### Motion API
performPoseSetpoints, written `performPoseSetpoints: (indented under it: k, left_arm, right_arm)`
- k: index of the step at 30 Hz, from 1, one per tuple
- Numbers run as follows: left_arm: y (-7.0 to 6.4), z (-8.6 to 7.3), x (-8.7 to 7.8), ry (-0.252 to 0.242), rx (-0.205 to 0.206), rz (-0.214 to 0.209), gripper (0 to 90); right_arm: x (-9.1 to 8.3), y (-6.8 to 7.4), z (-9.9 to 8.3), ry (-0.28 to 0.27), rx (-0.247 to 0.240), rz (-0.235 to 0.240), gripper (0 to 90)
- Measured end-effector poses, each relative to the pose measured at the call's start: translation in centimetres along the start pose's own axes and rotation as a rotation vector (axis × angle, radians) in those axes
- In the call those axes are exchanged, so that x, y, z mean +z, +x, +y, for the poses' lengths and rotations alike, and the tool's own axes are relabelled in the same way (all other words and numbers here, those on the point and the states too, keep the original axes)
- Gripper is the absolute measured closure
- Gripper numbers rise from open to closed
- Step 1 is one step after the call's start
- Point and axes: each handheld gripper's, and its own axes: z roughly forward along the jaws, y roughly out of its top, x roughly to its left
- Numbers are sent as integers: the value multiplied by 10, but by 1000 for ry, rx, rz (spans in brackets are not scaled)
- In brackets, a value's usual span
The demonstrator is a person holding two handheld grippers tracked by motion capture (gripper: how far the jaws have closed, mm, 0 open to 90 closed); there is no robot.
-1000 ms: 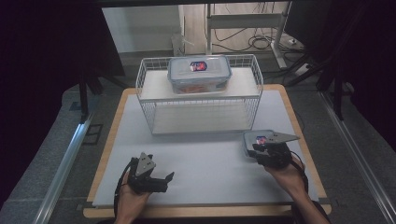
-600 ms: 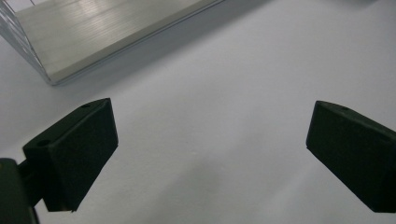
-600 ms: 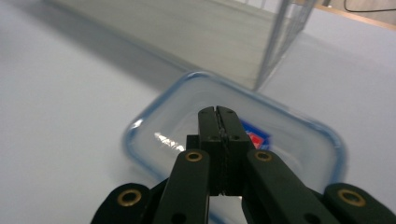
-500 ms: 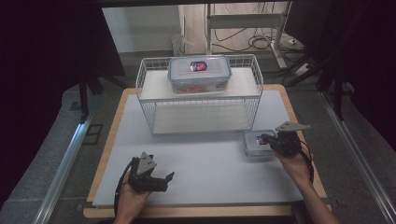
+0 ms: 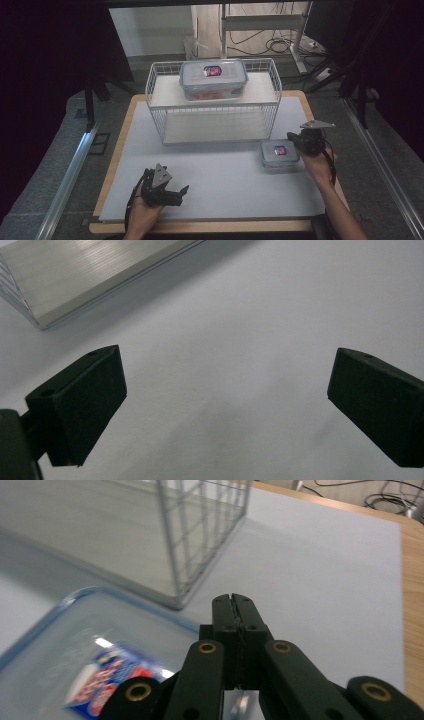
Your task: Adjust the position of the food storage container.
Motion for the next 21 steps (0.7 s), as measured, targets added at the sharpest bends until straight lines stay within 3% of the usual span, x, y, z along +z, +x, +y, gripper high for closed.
performPoseSetpoints:
  k: [4,10,21]
  left_arm:
    - [-1,0,1,6,8,0,23]
    - [-3,0,3,16,22,-4,25]
    - [-5,0,4,22,36,-3,26]
  right_arm:
    - [5,-14,-2,22,28,-15,891]
    - [10,-27,-11,76,100,35,880]
    - [5,-22,-13,89,110,54,897]
